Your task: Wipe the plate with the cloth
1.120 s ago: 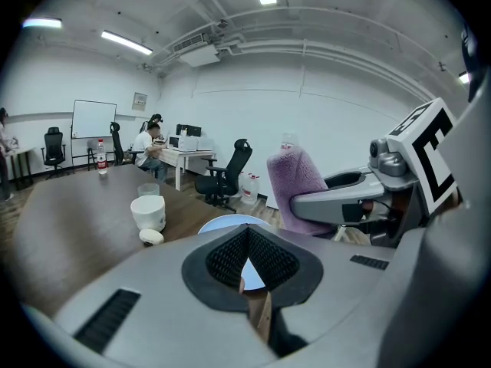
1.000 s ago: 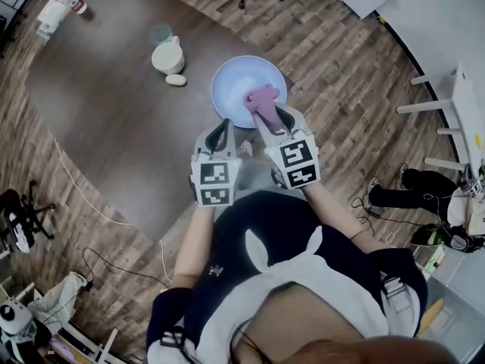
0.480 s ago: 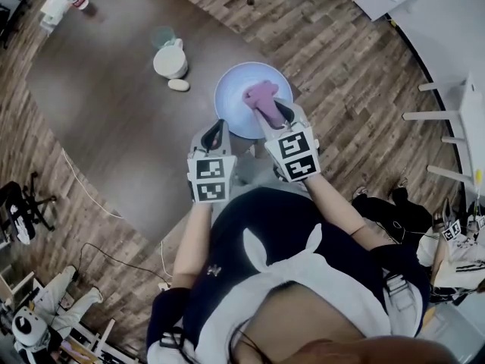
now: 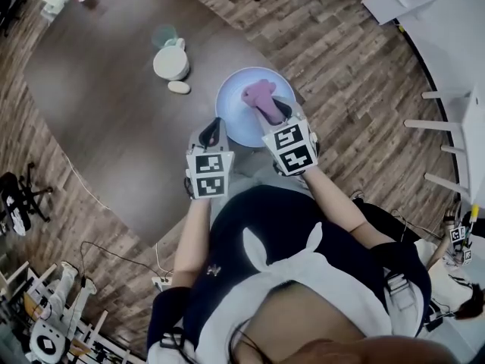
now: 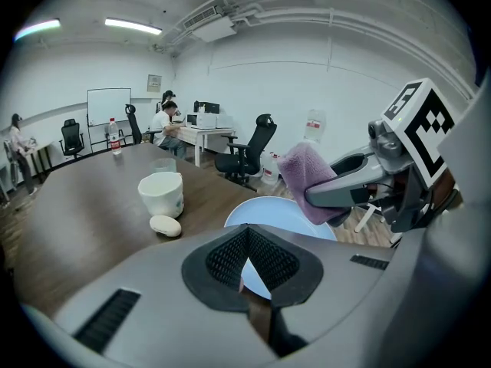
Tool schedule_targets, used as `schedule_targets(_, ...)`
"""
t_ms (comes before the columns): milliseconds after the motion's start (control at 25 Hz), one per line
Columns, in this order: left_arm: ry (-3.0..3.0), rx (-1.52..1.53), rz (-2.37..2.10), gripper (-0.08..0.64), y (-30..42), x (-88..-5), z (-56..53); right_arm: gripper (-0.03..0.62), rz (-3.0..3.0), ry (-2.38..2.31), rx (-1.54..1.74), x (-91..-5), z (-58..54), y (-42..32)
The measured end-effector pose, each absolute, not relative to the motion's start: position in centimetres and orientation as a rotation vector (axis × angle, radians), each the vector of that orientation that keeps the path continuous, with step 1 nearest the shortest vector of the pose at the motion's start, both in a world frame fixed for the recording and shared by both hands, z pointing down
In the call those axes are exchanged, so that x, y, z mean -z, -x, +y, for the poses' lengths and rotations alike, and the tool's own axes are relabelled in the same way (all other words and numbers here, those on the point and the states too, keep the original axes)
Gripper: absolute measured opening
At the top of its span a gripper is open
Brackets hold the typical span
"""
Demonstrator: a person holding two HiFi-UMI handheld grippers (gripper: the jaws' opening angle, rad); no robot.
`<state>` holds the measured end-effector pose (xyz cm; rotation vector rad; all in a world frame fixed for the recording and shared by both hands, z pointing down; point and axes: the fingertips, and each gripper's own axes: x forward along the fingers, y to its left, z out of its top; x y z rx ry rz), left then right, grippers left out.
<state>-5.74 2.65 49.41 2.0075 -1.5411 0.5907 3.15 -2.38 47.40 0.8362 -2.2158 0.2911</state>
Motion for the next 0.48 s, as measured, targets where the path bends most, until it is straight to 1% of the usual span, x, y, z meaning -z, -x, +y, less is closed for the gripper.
schedule_targets(480,-1.923,-0.629,-1.502,0.005,6.6,-53.5,1.4,0.14,-2.143,-0.739,-0.297,-51.0,-4.8,-2.2)
